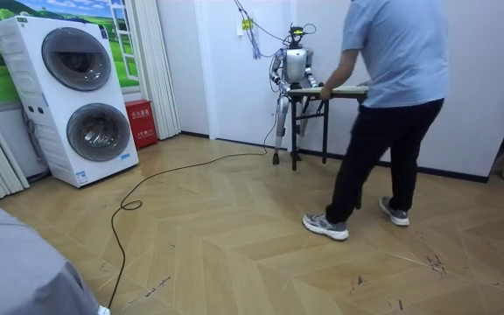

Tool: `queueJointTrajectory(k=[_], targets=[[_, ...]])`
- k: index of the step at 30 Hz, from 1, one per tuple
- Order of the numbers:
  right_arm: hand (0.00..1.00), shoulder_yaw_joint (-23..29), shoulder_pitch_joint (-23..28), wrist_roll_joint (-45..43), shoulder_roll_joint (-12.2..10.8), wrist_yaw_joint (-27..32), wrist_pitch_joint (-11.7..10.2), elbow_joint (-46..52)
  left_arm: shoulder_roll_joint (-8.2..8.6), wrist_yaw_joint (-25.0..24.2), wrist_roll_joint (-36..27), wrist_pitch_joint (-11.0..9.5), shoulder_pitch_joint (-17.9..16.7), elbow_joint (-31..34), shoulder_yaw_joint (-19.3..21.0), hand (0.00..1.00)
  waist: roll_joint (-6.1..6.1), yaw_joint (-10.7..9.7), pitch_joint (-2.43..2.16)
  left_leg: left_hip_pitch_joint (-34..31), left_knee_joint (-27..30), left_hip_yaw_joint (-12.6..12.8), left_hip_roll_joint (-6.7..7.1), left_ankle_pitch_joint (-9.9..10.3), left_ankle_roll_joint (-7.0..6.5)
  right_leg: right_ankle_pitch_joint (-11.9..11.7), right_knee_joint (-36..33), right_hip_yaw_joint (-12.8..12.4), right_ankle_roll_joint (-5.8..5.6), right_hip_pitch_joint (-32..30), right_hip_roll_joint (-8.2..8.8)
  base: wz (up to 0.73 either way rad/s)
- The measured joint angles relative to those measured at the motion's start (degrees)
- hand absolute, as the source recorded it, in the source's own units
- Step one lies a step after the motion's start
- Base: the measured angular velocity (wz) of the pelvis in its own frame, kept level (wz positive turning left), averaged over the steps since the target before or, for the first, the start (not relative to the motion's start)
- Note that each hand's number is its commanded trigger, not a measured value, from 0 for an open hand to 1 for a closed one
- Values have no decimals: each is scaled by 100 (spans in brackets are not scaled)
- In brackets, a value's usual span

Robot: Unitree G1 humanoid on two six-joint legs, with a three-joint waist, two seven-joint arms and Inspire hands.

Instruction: Move table with human

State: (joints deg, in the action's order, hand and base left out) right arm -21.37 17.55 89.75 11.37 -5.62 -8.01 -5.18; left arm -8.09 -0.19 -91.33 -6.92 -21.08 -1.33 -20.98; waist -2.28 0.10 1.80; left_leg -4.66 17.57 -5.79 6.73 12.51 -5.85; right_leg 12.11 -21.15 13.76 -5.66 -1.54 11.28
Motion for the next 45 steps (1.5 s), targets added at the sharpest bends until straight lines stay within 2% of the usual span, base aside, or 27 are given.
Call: queueJointTrajectory(k=[3,5,8,11,14,16,18,20,23,24,26,27,28,29,30,31,32,33,34,35,37,39,45], targets=[[100,24,52,30,-4,-59,-9,-3,-21,-22,82,5,22,5,-34,100,35,1,9,-113,144,-347,88,-9,15,26,74,-254,-5,129,-100,70],[100,4,58,56,-62,-60,-17,-37,-49,-22,152,-54,51,4,-37,100,71,61,31,-132,175,-593,93,-41,68,26,39,-274,-4,165,-154,59],[100,4,57,53,-119,-125,-19,-111,-42,-22,246,-72,67,5,12,100,118,183,60,-210,179,-724,96,-82,132,30,84,-285,4,181,-201,33],[100,7,58,82,-185,-150,-6,-121,-57,-22,318,-57,84,14,50,100,183,219,63,-334,189,-778,77,-130,192,29,157,-283,6,190,-275,43],[100,0,82,99,-183,-143,31,-167,-82,5,304,-20,51,12,46,100,235,273,67,-373,239,-996,67,-158,238,3,171,-419,50,253,-386,41],[100,-9,128,98,-192,-139,-6,-167,-85,70,304,33,49,12,45,100,241,375,66,-479,331,-1181,72,-182,279,-11,192,-542,189,259,-487,45],[100,-47,129,106,-191,-134,-40,-167,-85,97,304,36,53,13,59,100,240,480,64,-566,364,-1227,76,-202,311,-28,358,-523,217,292,-528,39],[100,-111,115,106,-203,-133,-95,-174,-85,98,305,33,66,13,78,100,234,548,62,-705,409,-1219,97,-237,359,-29,560,-388,217,400,-548,51],[100,-113,115,131,-195,-133,-128,-176,-85,99,313,33,72,12,57,100,214,603,52,-817,439,-1229,86,-292,378,-9,499,-277,252,366,-589,54],[100,-114,109,122,-188,-133,-132,-175,-81,99,313,33,77,13,38,100,209,609,53,-867,448,-1345,105,-315,404,20,452,-271,301,304,-609,56],[100,-106,101,115,-156,-133,-129,-175,-77,99,310,27,84,13,42,100,198,551,46,-943,459,-1486,126,-352,454,24,460,-162,311,318,-643,64],[100,-97,85,121,-129,-133,-131,-176,-77,99,307,25,98,12,53,100,159,456,41,-1047,464,-1421,137,-415,454,25,463,102,312,373,-645,103],[100,-75,85,134,-82,-133,-137,-176,-75,128,307,26,130,10,23,100,126,277,38,-1141,430,-991,75,-513,380,28,414,300,312,381,-644,117],[100,-74,85,150,-62,-133,-137,-175,-74,133,307,27,135,10,7,100,121,185,38,-1164,381,-662,19,-561,317,43,365,377,314,367,-641,114],[100,-64,100,179,-61,-133,-138,-175,-72,168,308,35,149,7,-7,100,122,84,39,-1155,307,-273,-101,-612,237,134,229,337,333,306,-635,65],[100,-44,98,140,-72,-133,-115,-170,-53,181,302,35,158,-19,-8,100,137,100,34,-1155,306,-363,-89,-615,237,313,321,96,320,229,-656,35],[100,-38,83,86,-69,-131,-108,-162,-39,181,282,35,158,-26,0,100,141,139,34,-1171,306,-381,-71,-619,247,348,499,-51,349,169,-682,0],[100,-8,68,4,-51,-126,-84,-155,-16,183,183,40,167,-68,14,100,112,145,32,-1180,309,-404,4,-631,273,351,724,-206,478,64,-710,13],[100,-3,73,-5,-13,-115,-72,-154,19,196,135,67,141,-96,7,100,55,90,2,-1145,232,-347,19,-658,313,327,667,-131,461,86,-700,17],[100,-5,70,-5,-17,-115,-70,-154,27,197,134,70,133,-95,9,100,53,99,1,-1114,164,-277,10,-683,335,316,655,-93,473,107,-698,23],[100,-31,87,-4,-19,-114,-74,-161,34,264,90,99,118,-95,13,100,86,46,8,-1003,-10,152,-112,-756,306,308,659,67,487,208,-712,24],[100,-37,93,-10,-13,-114,-87,-161,53,269,71,99,83,-95,2,100,111,29,3,-960,-41,373,-168,-759,299,306,682,98,490,258,-725,11],[100,-46,95,-35,-10,-115,-117,-158,69,289,72,77,78,-95,-5,100,144,31,-5,-953,-93,575,-198,-755,293,302,727,127,495,276,-716,1]])
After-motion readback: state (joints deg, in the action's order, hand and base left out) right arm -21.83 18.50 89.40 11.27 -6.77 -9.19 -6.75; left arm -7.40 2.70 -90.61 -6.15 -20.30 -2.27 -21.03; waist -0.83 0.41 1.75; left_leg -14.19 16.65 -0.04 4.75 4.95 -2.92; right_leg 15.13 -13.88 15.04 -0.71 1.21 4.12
